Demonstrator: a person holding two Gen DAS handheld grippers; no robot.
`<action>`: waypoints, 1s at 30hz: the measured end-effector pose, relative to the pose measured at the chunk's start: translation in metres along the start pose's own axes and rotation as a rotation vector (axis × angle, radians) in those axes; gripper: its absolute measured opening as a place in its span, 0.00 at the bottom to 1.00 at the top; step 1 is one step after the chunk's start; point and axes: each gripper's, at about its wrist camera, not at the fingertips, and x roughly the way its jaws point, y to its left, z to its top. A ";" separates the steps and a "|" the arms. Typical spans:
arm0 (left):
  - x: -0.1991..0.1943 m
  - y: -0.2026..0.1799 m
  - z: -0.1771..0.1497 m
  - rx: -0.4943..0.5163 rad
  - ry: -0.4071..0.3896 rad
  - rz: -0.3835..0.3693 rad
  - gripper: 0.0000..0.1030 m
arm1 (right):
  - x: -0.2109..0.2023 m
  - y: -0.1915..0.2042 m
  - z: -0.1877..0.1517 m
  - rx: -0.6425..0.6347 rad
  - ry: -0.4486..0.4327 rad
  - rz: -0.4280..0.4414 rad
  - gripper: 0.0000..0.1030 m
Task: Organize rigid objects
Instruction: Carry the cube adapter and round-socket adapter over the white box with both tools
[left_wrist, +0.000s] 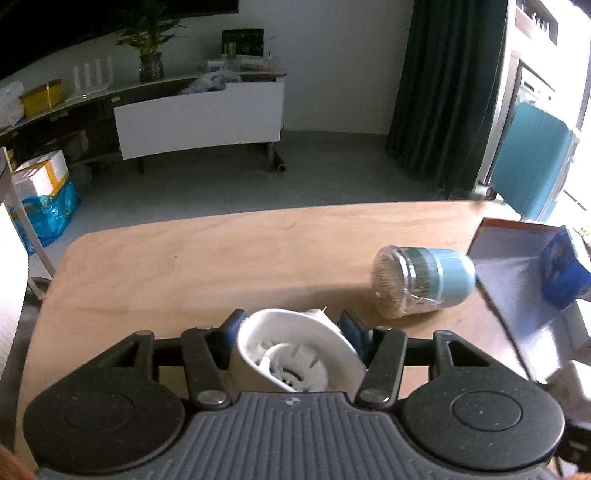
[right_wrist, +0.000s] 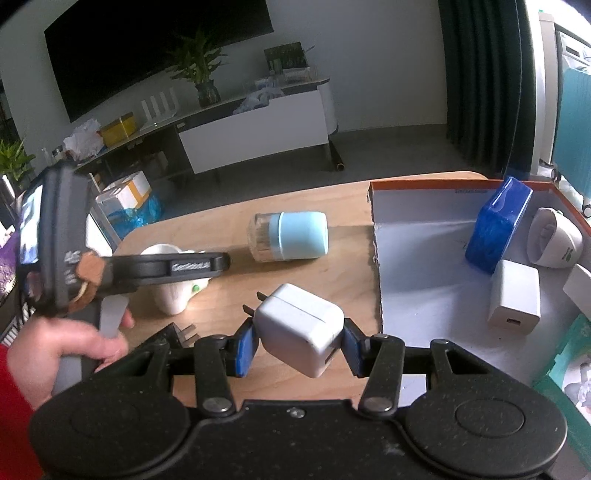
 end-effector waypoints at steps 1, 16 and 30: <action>-0.007 0.000 -0.001 -0.008 -0.004 0.005 0.55 | -0.002 0.001 0.000 -0.002 -0.003 0.004 0.57; -0.096 -0.016 -0.015 -0.122 -0.038 0.024 0.54 | -0.059 0.019 0.001 -0.032 -0.055 0.051 0.57; -0.137 -0.040 -0.035 -0.157 -0.043 0.014 0.54 | -0.104 0.016 -0.004 -0.040 -0.098 0.055 0.57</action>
